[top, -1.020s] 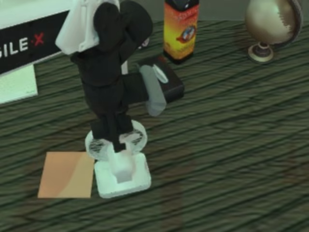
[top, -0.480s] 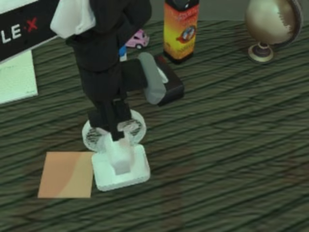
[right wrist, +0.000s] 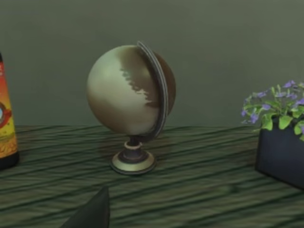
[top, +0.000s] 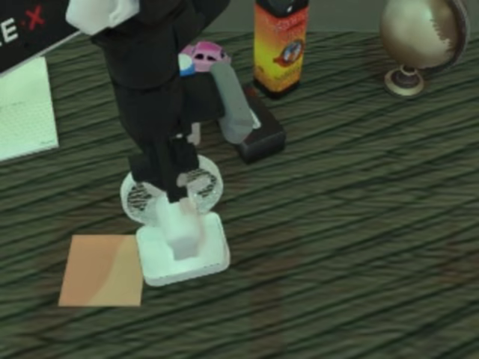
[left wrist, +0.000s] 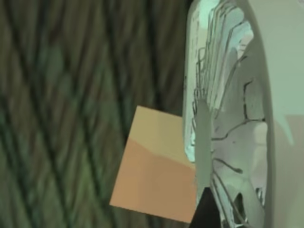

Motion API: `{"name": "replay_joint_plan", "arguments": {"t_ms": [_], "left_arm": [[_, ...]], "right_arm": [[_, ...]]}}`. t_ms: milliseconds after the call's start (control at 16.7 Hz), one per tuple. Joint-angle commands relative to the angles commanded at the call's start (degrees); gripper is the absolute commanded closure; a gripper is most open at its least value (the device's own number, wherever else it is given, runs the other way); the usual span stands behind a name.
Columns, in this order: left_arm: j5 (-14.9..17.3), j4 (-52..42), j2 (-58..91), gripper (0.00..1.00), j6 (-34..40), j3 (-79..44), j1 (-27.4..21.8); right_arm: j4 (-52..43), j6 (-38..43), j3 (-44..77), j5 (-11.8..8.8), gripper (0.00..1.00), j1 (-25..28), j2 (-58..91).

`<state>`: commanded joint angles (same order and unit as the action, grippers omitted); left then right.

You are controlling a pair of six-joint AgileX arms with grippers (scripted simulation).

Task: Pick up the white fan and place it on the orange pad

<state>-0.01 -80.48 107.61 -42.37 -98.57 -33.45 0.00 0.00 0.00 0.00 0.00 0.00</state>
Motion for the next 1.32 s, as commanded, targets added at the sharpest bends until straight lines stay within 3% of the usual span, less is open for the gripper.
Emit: {"name": "replay_joint_plan", "arguments": {"t_ms": [300,540,960,1320], "left_arm": [[-1.31,-2.13,-0.54,1.0,8.43,1.53,0.21],[-3.07,-4.65,-2.09,1.0,25.8,3.9,1.35],[-5.02,-6.8,-6.63,1.0,73.91,9.64,4.7],[-4.03,-4.81,-11.11,1.0,118.21,15.02,8.09]], "right_arm": [[0.0,0.0,0.0,0.0,0.0,0.0,0.0],[0.0,0.0,0.0,0.0,0.0,0.0,0.0],[0.0,0.0,0.0,0.0,0.0,0.0,0.0],[0.0,0.0,0.0,0.0,0.0,0.0,0.0]]}}
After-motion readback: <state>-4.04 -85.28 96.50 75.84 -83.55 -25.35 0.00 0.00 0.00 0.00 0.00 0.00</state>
